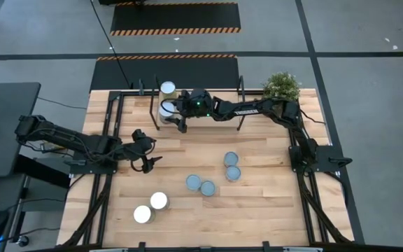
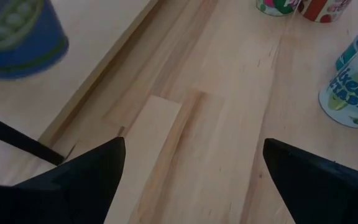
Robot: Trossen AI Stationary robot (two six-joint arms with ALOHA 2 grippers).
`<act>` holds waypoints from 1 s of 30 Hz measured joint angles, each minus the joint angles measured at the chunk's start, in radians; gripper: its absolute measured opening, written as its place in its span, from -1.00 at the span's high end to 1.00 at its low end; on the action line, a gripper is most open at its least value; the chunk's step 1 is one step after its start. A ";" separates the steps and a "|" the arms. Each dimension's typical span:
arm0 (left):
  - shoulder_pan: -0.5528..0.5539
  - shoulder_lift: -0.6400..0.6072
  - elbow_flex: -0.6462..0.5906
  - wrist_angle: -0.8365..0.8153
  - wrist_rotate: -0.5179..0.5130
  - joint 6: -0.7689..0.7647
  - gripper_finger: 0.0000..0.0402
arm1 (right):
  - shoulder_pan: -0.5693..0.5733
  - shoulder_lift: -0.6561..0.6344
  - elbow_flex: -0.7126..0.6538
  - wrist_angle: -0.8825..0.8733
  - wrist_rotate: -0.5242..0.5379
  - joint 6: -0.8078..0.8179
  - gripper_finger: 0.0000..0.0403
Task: Pick and place cans onto a shelf
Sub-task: Put the canned peas on the shelf
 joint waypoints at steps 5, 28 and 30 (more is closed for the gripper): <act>0.000 0.000 0.000 0.000 0.000 -0.001 -0.92 | -0.005 0.059 0.034 0.008 0.003 -0.004 -0.59; -0.003 0.000 0.000 -0.001 0.020 -0.002 -0.92 | -0.035 0.155 0.106 -0.040 0.049 0.022 -0.82; -0.003 0.000 0.000 -0.001 0.030 -0.002 -0.92 | -0.035 0.155 0.106 -0.038 0.062 0.021 -0.87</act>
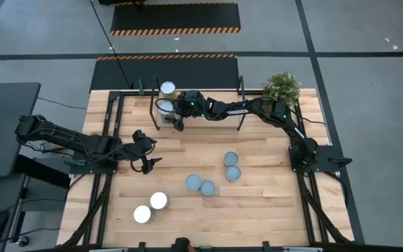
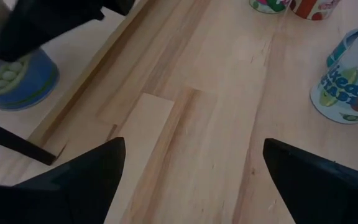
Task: Pick and place cans onto a shelf
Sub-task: Put the canned peas on the shelf
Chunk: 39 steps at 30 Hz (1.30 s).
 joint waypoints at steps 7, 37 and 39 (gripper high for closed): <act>0.000 0.000 0.000 0.000 0.005 0.000 -0.92 | 0.000 0.000 0.032 -0.061 0.028 0.002 -0.93; 0.000 0.000 0.000 -0.018 0.013 -0.019 -0.92 | -0.001 -0.009 0.094 -0.233 0.085 0.035 -0.94; 0.000 0.000 0.000 -0.018 0.025 -0.023 -0.92 | 0.003 -0.023 0.094 -0.267 0.086 0.035 -0.94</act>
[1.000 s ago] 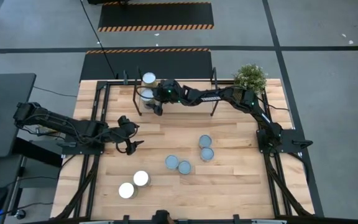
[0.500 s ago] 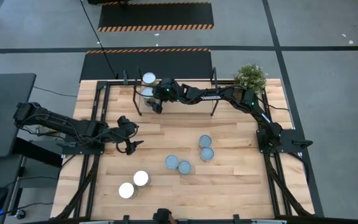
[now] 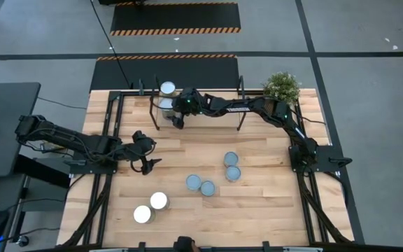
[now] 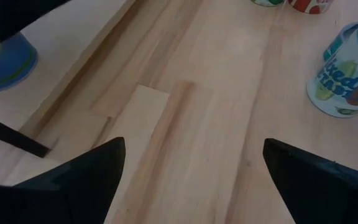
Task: Pick and place cans onto a shelf
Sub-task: Put the canned peas on the shelf, then put the canned carrots on the shelf
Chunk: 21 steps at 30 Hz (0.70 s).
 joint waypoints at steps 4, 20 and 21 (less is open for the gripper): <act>0.000 0.000 0.000 0.021 0.062 -0.003 -0.92 | 0.012 -0.033 0.000 -0.106 0.003 0.000 -0.94; -0.124 0.000 0.012 0.095 0.145 -0.002 -0.92 | 0.267 -0.240 -0.075 -0.481 0.108 -0.071 -0.93; -0.138 0.000 0.019 0.075 0.122 -0.007 -0.92 | 0.283 -0.260 -0.104 -0.474 0.118 -0.068 -0.93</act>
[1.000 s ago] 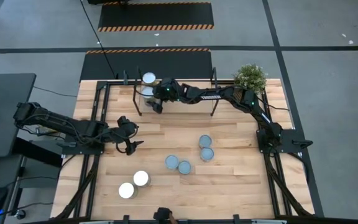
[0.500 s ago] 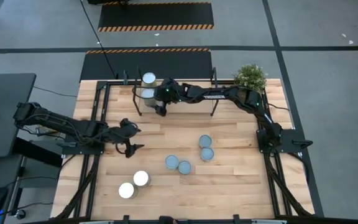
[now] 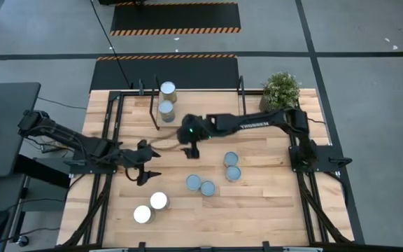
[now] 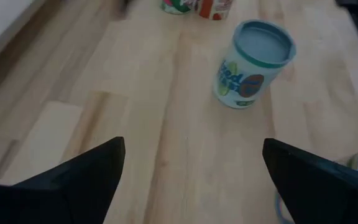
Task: Pick and place cans onto a shelf
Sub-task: Put the canned carrots on the shelf
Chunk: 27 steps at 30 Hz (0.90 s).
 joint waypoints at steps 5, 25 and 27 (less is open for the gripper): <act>-0.031 0.000 0.006 -0.035 -0.038 -0.043 -0.92 | 0.078 -0.091 -0.171 0.133 -0.024 0.067 -0.93; -0.027 0.000 0.006 -0.049 -0.082 -0.153 -0.92 | 0.369 -0.241 -0.304 -0.011 0.325 0.306 -0.93; -0.027 0.000 0.006 -0.049 -0.083 -0.154 -0.92 | 0.382 -0.247 -0.304 -0.071 0.343 0.341 -0.93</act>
